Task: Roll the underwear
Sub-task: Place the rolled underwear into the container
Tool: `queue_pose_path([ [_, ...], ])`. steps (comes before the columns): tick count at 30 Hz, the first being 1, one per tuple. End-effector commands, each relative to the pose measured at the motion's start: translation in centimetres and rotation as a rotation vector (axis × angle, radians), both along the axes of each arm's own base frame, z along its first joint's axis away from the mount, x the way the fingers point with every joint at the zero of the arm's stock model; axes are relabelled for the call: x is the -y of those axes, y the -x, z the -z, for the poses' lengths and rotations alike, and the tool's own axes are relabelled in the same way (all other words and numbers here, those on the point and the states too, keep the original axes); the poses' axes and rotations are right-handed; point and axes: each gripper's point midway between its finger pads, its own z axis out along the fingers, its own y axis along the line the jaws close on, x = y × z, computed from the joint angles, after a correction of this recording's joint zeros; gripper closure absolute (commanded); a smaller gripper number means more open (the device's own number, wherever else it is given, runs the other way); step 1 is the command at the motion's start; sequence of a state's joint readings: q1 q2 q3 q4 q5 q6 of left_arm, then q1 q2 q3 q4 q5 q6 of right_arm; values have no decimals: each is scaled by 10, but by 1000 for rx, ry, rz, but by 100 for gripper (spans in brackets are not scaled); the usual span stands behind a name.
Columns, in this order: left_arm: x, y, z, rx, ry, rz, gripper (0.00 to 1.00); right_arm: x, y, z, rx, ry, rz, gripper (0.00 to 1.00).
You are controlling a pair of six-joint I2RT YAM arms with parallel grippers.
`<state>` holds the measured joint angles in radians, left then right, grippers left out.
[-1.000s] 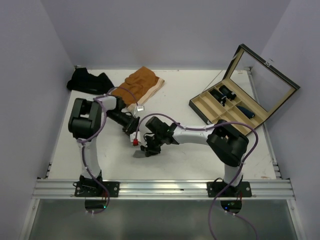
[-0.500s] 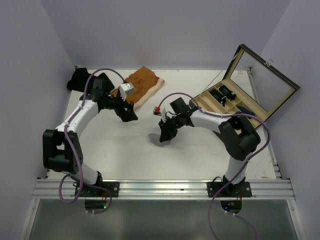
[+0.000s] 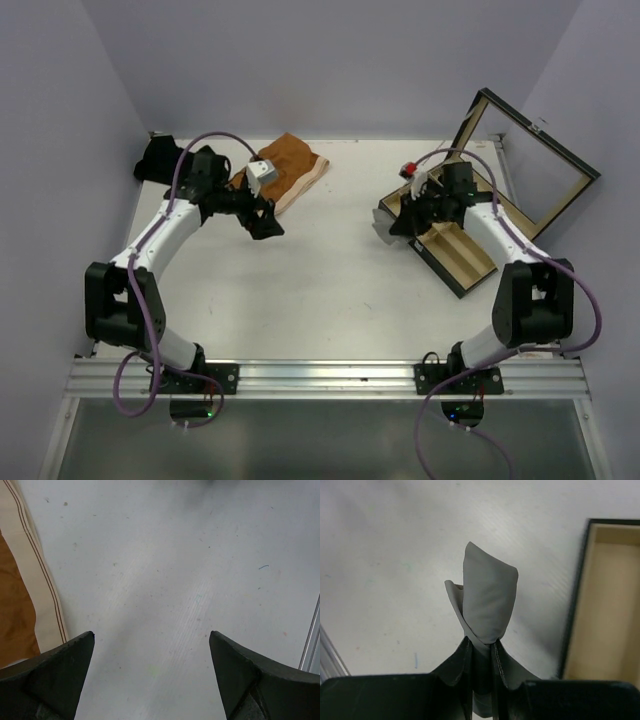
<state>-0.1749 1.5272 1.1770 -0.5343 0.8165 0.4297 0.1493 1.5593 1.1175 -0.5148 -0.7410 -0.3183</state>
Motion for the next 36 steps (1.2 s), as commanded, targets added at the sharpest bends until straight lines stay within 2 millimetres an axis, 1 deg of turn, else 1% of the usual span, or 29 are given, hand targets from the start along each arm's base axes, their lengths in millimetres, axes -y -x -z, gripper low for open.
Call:
queue_pose_path([
  [1,7,-18,-23,82,8,2,0,65,-15,-28,123,118,109,100],
  [2,8,-19,-23,79,12,4,0,87,-21,-31,162,159,137,100],
  [3,10,-19,-23,77,13,4,0,103,-24,-35,176,188,163,100],
  [4,11,-20,-24,81,16,5,0,129,-28,-37,188,221,220,100],
  [5,12,-20,-21,76,18,7,0,144,-34,-43,227,256,222,100],
  [6,14,-18,-21,72,20,13,0,157,-33,-44,227,281,236,100],
  [8,16,-17,-17,66,20,13,0,198,-38,-47,273,381,282,100],
  [9,17,-16,-16,63,21,15,0,212,-41,-49,294,414,303,100],
  [10,18,-16,-15,64,24,14,0,234,-43,-50,300,448,348,100],
  [11,18,-16,-15,64,26,14,0,249,-49,-56,339,499,358,100],
  [12,18,-14,-11,52,23,13,0,265,-50,-53,336,531,378,100],
  [13,18,-14,-10,56,26,13,0,277,-52,-54,356,585,379,100],
  [14,18,-13,-8,51,25,11,0,281,-56,-54,373,599,372,100],
  [15,18,-12,-5,43,26,8,0,293,-60,-56,395,652,386,100],
  [17,17,-12,-3,41,23,4,0,306,-71,-57,461,719,394,100],
  [18,17,-10,0,34,21,3,0,313,-73,-58,476,755,410,100],
  [20,15,-9,4,29,18,-4,0,325,-80,-57,520,827,407,100],
  [22,15,-8,5,32,14,-8,0,329,-84,-52,546,860,394,100],
  [23,14,-8,6,33,10,-11,0,330,-84,-49,559,882,374,100],
  [25,13,-7,10,22,6,-16,0,331,-85,-34,565,920,352,100],
  [26,12,-7,11,21,2,-19,0,329,-81,-21,552,930,333,100],
  [27,12,-6,11,19,2,-17,0,328,-83,-19,564,934,325,100],
  [29,12,-6,13,15,-3,-20,0,321,-80,-5,553,932,292,100],
  [30,11,-6,13,15,-4,-21,0,316,-75,7,528,920,275,100],
  [31,11,-4,14,11,-10,-20,0,312,-72,12,516,910,259,100],
  [32,10,-4,15,12,-15,-21,0,307,-65,24,488,901,242,100],
  [34,8,-1,16,9,-23,-18,0,304,-58,31,475,901,231,100],
  [35,7,-1,16,13,-28,-20,0,299,-50,40,459,892,216,100],
  [36,7,1,17,12,-30,-18,0,297,-46,39,461,888,214,100],
])
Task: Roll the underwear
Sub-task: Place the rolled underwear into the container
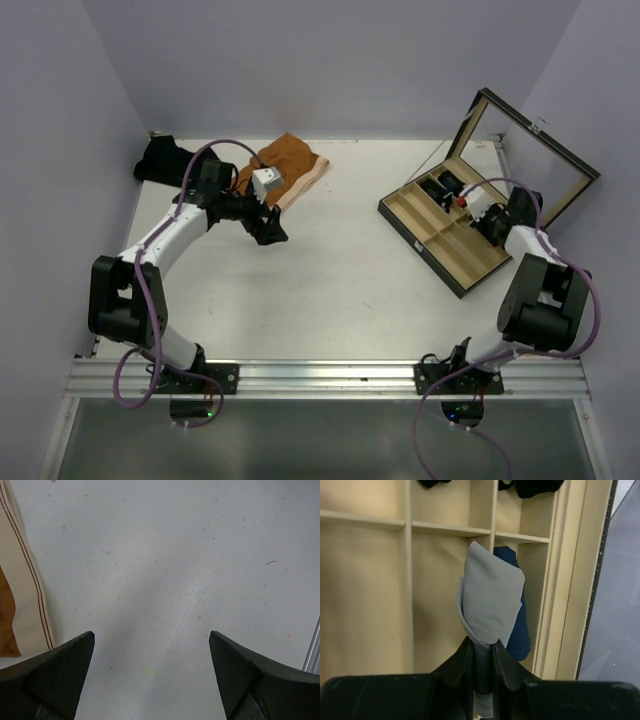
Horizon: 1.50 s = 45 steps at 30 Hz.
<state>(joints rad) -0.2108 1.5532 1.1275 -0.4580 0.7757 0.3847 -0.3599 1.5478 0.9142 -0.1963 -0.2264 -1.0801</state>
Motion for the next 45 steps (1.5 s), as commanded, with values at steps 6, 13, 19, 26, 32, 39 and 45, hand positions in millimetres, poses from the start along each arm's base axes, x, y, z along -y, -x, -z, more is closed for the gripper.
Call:
queue_pose_path([
  [6,-3,4,0,26,-17,-5,0,-19,28,9,-5,10,-62,100],
  [13,-3,5,2,9,-21,1,0,-33,39,26,-78,-77,-68,100],
  [19,-1,9,3,-16,-14,21,0,-50,34,47,-266,-279,-51,100],
  [26,-2,12,5,-25,-22,26,0,-56,25,50,-357,-384,-29,100],
  [32,-4,12,9,-21,-32,23,0,-50,30,50,-423,-363,-41,81],
  [39,-2,6,8,-12,-20,12,0,-40,26,30,-411,-322,-35,55],
  [45,-2,-3,7,1,-16,-16,0,-36,18,4,-375,-308,-32,54],
])
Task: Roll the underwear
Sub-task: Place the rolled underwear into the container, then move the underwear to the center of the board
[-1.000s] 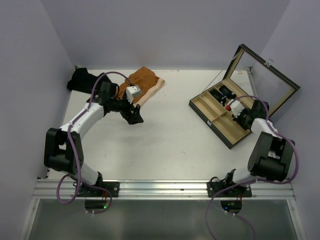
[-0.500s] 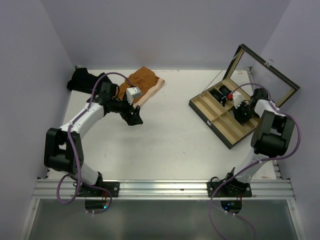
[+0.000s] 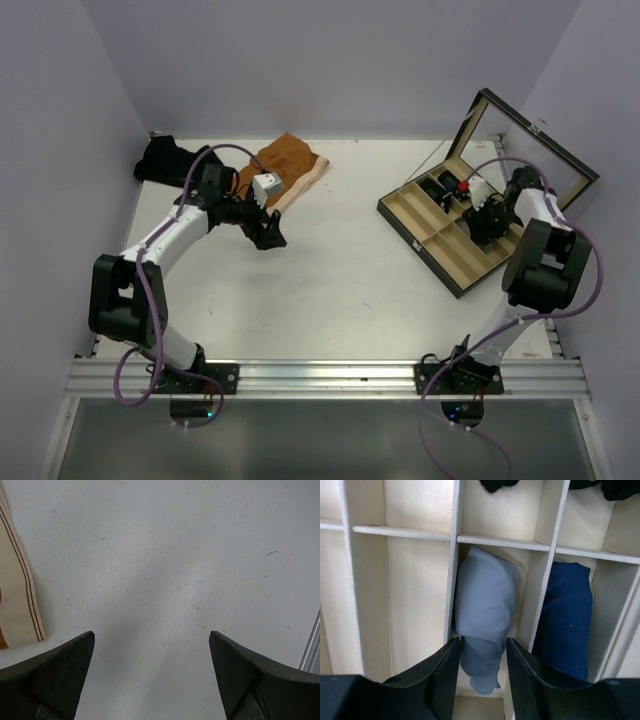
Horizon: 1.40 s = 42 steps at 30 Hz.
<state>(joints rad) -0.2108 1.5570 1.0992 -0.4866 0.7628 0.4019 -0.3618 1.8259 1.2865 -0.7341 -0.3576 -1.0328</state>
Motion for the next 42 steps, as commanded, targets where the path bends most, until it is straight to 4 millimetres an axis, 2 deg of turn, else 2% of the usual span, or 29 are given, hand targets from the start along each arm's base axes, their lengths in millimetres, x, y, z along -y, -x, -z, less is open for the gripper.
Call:
queue_pose_path([
  [1,3,-14,-8,46,12,-20,0,-5,2,-31,8,-21,5,52],
  [6,1,-25,-11,68,4,-61,0,-3,-5,-58,47,-7,13,46],
  [9,-3,-37,-20,95,6,-117,0,-7,-8,-82,86,-28,31,26],
  [11,-12,-47,-26,72,42,-201,0,-19,-12,-104,119,-68,49,10],
  [13,-23,-67,-36,81,87,-299,0,-42,-16,-115,120,-77,33,9],
  [14,-34,-77,-46,76,118,-337,0,-64,-20,-125,139,-74,-12,8],
  [16,-51,-90,-40,44,94,-377,0,-89,-25,-135,160,-93,-1,7],
  [17,-64,-105,-51,107,53,-393,0,-101,-31,-141,188,-98,-6,7],
  [18,-72,-108,-42,98,4,-402,0,-128,-31,-142,181,-117,-47,6],
  [20,-88,-120,-39,180,-115,-392,0,-153,-33,-145,170,-167,-32,6],
  [21,-93,-123,-32,187,-153,-387,0,-180,-30,-142,154,-196,-71,6],
  [23,-103,-128,-22,232,-254,-359,0,-204,-24,-135,115,-249,-76,6],
  [24,-105,-126,-10,219,-288,-336,0,-210,-21,-131,93,-276,-70,6],
  [28,-97,-119,26,256,-433,-185,11,-219,-9,-108,6,-318,-59,11],
  [32,-77,-123,54,234,-469,-153,19,-224,-5,-95,-36,-347,-43,15],
  [33,-76,-123,73,194,-492,-143,26,-225,-5,-95,-44,-352,-35,16],
  [34,-71,-127,77,196,-519,-143,27,-226,-4,-93,-52,-361,-36,17],
  [35,-69,-126,95,159,-536,-131,30,-227,-4,-92,-56,-366,-35,18],
  [36,-67,-126,100,145,-543,-125,38,-228,-3,-92,-59,-368,-35,19],
  [37,-64,-126,104,135,-546,-116,42,-229,-3,-92,-63,-371,-35,20],
  [39,-63,-115,121,77,-570,-81,49,-229,-3,-92,-65,-374,-33,21],
  [41,-64,-95,134,32,-598,-29,57,-229,-2,-93,-62,-375,-35,22],
  [42,-65,-88,135,26,-602,-9,68,-230,-1,-95,-59,-377,-40,23],
])
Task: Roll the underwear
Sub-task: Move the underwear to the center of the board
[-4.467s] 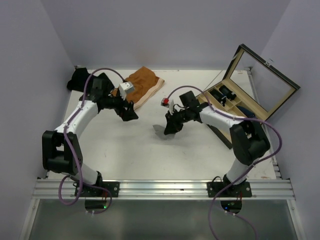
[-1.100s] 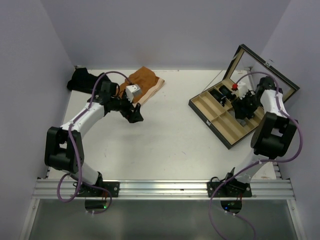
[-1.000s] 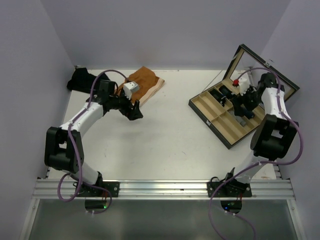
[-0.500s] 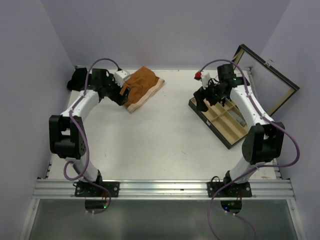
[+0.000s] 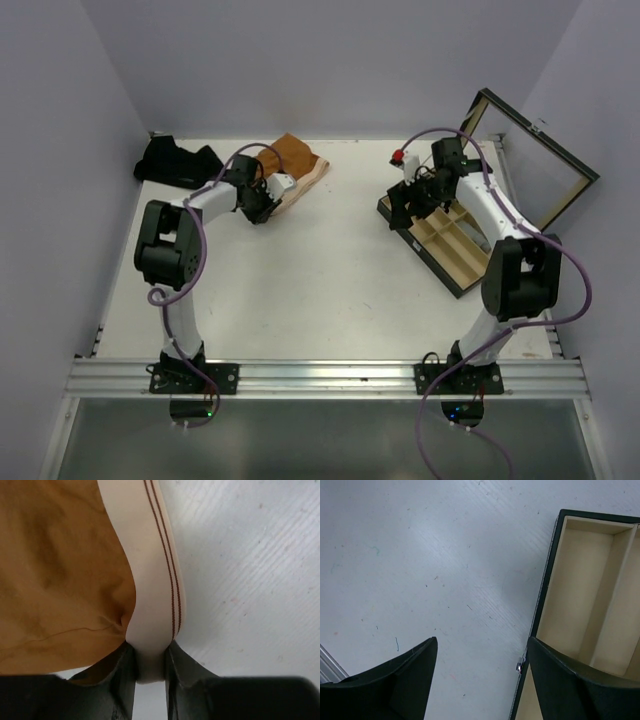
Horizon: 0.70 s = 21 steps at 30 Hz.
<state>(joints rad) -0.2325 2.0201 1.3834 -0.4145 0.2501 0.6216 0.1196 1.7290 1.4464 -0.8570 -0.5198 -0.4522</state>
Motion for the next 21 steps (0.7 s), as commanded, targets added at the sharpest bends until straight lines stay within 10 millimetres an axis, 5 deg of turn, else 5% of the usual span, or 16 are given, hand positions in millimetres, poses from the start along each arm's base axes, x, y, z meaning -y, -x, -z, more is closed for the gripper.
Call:
queue_pose_path([
  [1,-12,48,35,-152,-91,82,74,-7,1,-9,14,-45,-1,24],
  [3,-11,78,33,-211,-87,147,84,-9,2,-13,27,-53,-12,27],
  [8,-14,179,30,-371,-75,418,92,-15,9,-17,32,-75,-39,34],
  [11,-21,215,12,-372,-65,509,88,-26,12,-17,41,-72,-65,37],
  [13,-25,233,10,-373,-59,540,73,-37,15,-14,30,-83,-69,37],
  [16,-28,238,1,-322,-68,541,57,-62,20,-1,20,-72,-89,36],
  [21,-25,215,-27,-162,-20,468,36,-101,27,20,45,-34,-180,40],
])
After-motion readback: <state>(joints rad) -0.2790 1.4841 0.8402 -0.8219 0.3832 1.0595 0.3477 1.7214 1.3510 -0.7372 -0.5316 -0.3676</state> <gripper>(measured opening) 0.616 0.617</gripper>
